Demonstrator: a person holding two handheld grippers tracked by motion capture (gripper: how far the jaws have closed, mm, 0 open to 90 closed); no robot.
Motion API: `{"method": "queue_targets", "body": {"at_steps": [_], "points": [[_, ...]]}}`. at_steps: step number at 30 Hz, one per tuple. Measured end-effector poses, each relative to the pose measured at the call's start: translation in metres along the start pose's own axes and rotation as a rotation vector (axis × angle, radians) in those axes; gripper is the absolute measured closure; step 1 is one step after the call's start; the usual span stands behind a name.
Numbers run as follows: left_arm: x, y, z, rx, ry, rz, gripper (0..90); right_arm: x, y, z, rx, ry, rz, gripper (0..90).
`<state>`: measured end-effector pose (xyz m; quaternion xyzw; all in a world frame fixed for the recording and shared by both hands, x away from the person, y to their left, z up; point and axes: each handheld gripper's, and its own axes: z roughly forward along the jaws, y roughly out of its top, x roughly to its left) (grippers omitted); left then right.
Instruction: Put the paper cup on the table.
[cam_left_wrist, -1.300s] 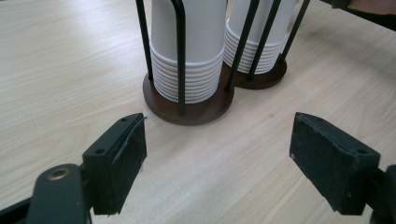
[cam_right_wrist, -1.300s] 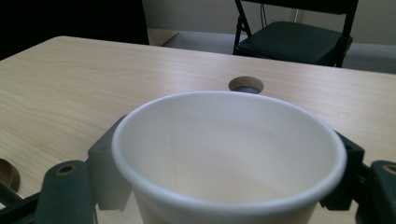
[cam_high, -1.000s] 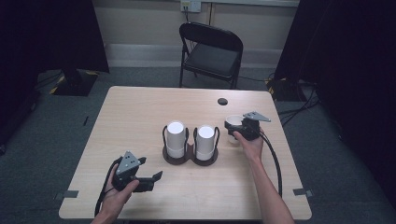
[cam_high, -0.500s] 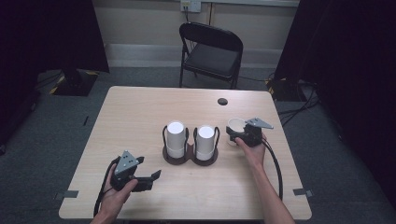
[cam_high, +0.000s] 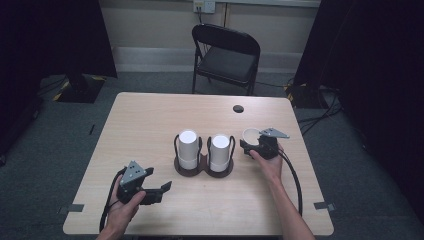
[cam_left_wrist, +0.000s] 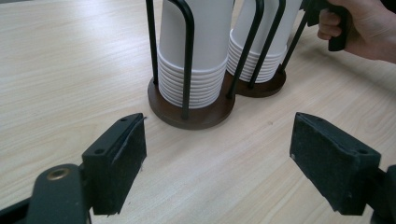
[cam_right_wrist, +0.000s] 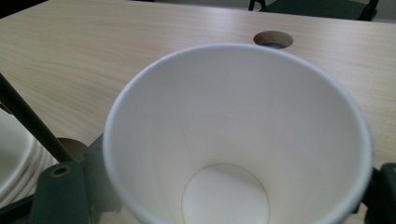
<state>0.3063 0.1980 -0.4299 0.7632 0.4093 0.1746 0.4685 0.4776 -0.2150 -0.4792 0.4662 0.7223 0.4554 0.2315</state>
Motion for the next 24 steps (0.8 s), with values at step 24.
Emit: {"method": "queue_targets", "body": {"at_steps": [24], "points": [[-0.001,0.001,0.002,0.012,0.04,0.017,21.1,-0.006,-0.012,-0.02,0.079,0.007,0.036,14.6]]}}
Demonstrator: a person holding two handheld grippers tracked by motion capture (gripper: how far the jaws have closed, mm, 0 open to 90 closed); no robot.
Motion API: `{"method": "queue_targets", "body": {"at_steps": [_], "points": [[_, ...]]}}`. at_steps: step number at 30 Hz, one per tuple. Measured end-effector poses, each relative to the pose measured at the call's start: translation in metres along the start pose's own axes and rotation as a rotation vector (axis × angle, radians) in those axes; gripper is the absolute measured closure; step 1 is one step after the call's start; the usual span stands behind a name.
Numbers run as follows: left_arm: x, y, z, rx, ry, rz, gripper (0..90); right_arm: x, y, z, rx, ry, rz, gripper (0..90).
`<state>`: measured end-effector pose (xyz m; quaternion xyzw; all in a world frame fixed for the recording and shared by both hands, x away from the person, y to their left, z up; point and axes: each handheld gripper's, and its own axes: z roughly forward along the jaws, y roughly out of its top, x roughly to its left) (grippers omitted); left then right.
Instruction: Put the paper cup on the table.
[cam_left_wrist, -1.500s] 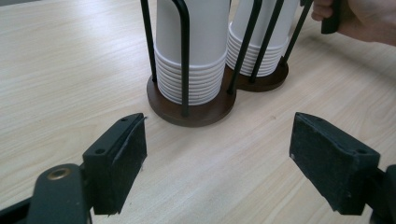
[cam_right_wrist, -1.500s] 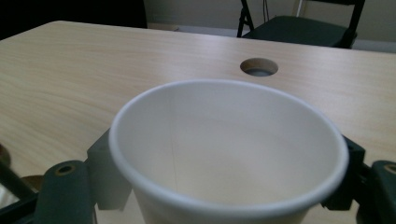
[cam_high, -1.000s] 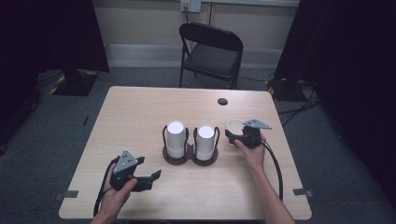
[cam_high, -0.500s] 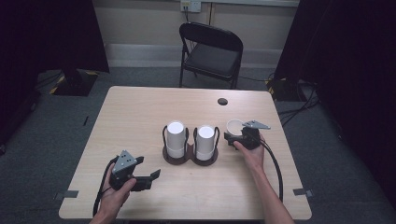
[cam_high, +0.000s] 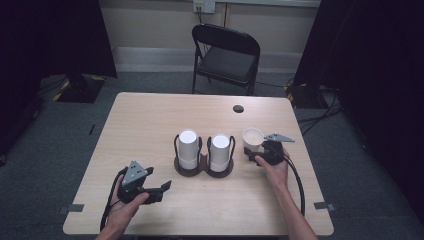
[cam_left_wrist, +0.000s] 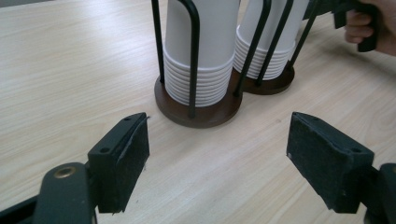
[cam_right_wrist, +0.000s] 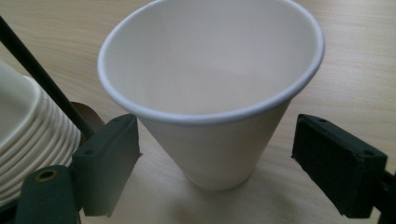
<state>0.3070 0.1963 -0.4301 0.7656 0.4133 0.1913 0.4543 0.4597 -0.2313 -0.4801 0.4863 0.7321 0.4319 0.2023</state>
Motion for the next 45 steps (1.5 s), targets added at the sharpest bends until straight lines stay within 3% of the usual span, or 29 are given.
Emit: {"method": "queue_targets", "body": {"at_steps": [7,13,18,22,33,45], "points": [[0.0,0.0,0.0,0.001,0.008,-0.009,20.9,-0.001,-0.001,-0.015,0.008,0.014,-0.011,14.4],[0.001,0.0,0.0,0.006,0.018,-0.005,20.7,-0.006,-0.004,-0.03,-0.001,0.03,0.029,14.3],[0.002,-0.001,0.001,0.012,0.028,-0.01,20.4,-0.007,-0.009,-0.042,0.002,0.028,0.018,14.4],[0.004,-0.001,0.002,0.016,0.02,-0.036,20.0,-0.007,-0.008,-0.055,-0.01,0.026,0.015,14.4],[0.008,-0.002,0.003,0.02,0.029,-0.048,19.4,0.009,-0.007,-0.083,-0.03,0.017,-0.036,13.9],[0.008,-0.002,0.003,0.022,0.025,-0.042,19.5,0.043,-0.009,-0.108,-0.064,0.037,-0.076,13.8]]}}
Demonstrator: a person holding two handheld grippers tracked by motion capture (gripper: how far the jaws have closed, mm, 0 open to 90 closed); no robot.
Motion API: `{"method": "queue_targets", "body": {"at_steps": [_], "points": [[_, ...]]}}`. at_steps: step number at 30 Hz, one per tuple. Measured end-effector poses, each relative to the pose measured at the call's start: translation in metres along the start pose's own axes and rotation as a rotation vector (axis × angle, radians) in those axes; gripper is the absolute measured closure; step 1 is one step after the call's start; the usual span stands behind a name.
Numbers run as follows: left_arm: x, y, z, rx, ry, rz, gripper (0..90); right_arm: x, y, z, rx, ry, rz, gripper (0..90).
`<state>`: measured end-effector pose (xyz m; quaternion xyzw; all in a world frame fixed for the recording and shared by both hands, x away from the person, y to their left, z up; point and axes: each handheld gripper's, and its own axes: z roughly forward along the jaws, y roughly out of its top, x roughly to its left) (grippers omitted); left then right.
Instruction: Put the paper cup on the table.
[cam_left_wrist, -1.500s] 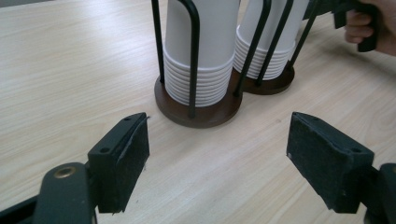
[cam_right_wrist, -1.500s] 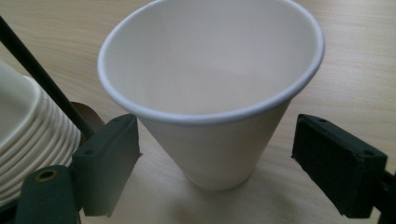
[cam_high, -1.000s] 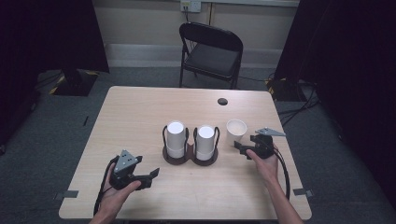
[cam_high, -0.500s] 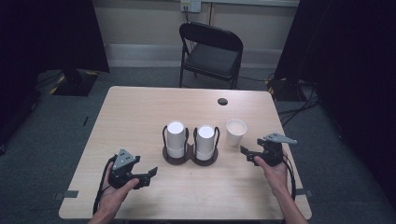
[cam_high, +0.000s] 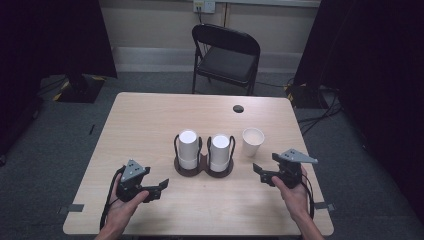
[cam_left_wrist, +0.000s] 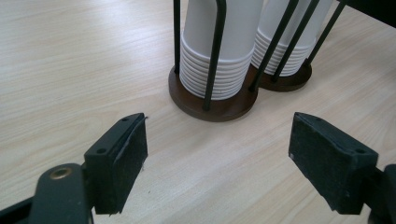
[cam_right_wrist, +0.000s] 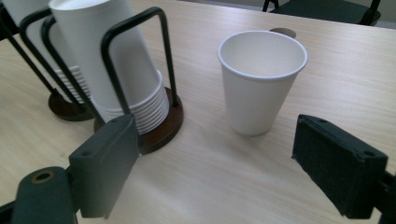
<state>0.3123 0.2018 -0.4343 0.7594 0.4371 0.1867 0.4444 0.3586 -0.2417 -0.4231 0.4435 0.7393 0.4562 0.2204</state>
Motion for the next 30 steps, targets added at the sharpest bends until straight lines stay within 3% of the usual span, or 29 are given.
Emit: {"method": "queue_targets", "body": {"at_steps": [9,12,14,21,25,30], "points": [[0.001,-0.001,0.0,0.0,0.0,-0.004,20.1,0.027,0.0,-0.011,0.013,0.034,-0.023,13.9],[0.001,-0.001,0.0,0.001,-0.002,-0.003,20.2,0.035,-0.003,-0.014,0.053,0.062,-0.02,13.9],[0.0,-0.001,0.0,0.0,-0.003,0.003,20.6,0.04,-0.006,-0.016,0.057,0.056,-0.041,13.9],[0.001,-0.001,0.001,0.003,-0.012,0.009,20.8,0.047,-0.022,-0.021,0.012,0.062,-0.024,14.0],[0.002,-0.002,0.0,0.0,-0.008,0.011,20.8,0.049,-0.032,-0.019,0.037,0.048,-0.044,14.2],[0.001,-0.004,0.003,0.013,-0.01,0.007,20.8,0.044,-0.037,-0.013,0.057,0.045,-0.023,14.6]]}}
